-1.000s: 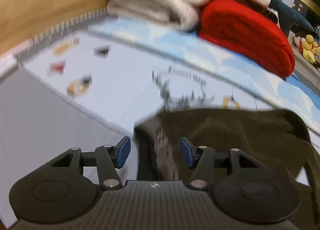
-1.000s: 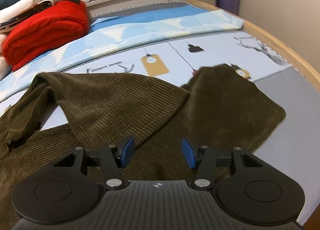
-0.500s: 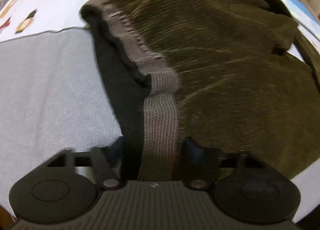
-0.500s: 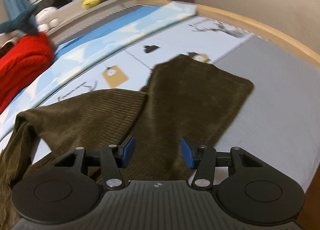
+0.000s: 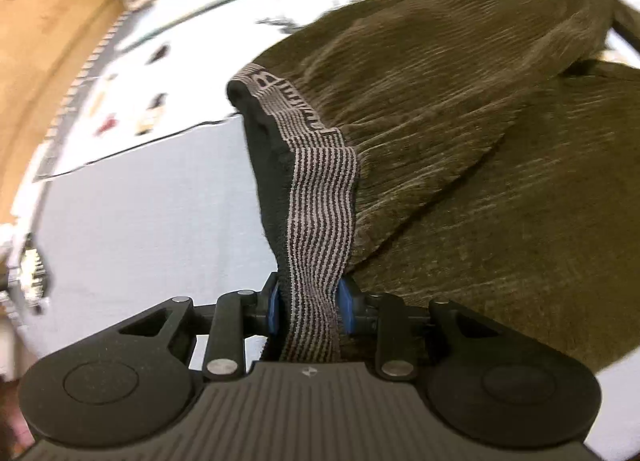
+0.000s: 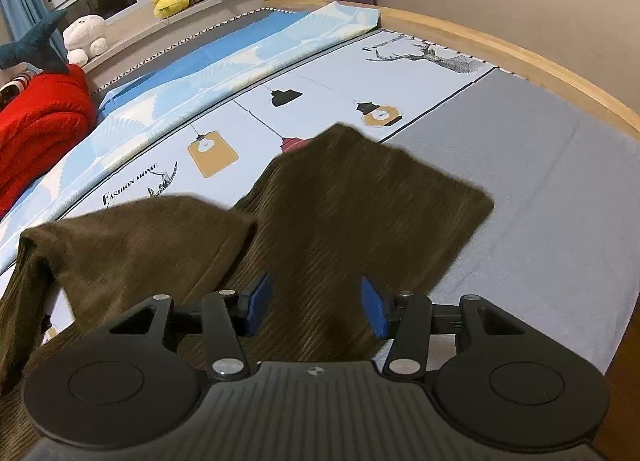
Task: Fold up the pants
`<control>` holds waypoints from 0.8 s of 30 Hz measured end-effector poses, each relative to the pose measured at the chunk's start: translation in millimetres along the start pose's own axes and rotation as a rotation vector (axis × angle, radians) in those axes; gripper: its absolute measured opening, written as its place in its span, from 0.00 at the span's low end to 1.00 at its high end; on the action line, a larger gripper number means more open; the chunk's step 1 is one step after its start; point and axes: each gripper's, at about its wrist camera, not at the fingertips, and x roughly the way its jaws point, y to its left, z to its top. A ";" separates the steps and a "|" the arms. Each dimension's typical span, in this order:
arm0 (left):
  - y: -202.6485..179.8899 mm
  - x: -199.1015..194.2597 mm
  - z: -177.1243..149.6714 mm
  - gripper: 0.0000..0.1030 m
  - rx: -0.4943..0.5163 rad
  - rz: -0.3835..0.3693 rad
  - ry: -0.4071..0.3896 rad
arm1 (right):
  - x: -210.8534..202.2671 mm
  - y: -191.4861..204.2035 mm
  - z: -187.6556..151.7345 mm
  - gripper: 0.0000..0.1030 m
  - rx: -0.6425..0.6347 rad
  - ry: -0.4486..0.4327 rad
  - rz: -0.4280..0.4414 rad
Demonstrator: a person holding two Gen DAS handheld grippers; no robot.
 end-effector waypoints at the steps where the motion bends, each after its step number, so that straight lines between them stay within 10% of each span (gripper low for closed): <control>1: 0.3 -2.8 -1.3 0.40 -0.010 0.021 0.005 | -1.2 -4.3 1.1 0.50 -0.002 -0.004 0.000; 9: 38.8 -15.2 -9.0 0.60 -0.415 -0.168 0.062 | 0.1 -44.6 8.3 0.50 0.053 -0.004 -0.009; 14: 32.4 -0.4 5.4 0.74 -0.348 -0.151 0.100 | 13.9 -64.9 12.5 0.50 0.069 0.025 -0.026; 24: 39.4 23.3 12.4 0.64 -0.381 -0.136 0.152 | 54.6 -109.5 18.3 0.52 0.251 0.115 -0.090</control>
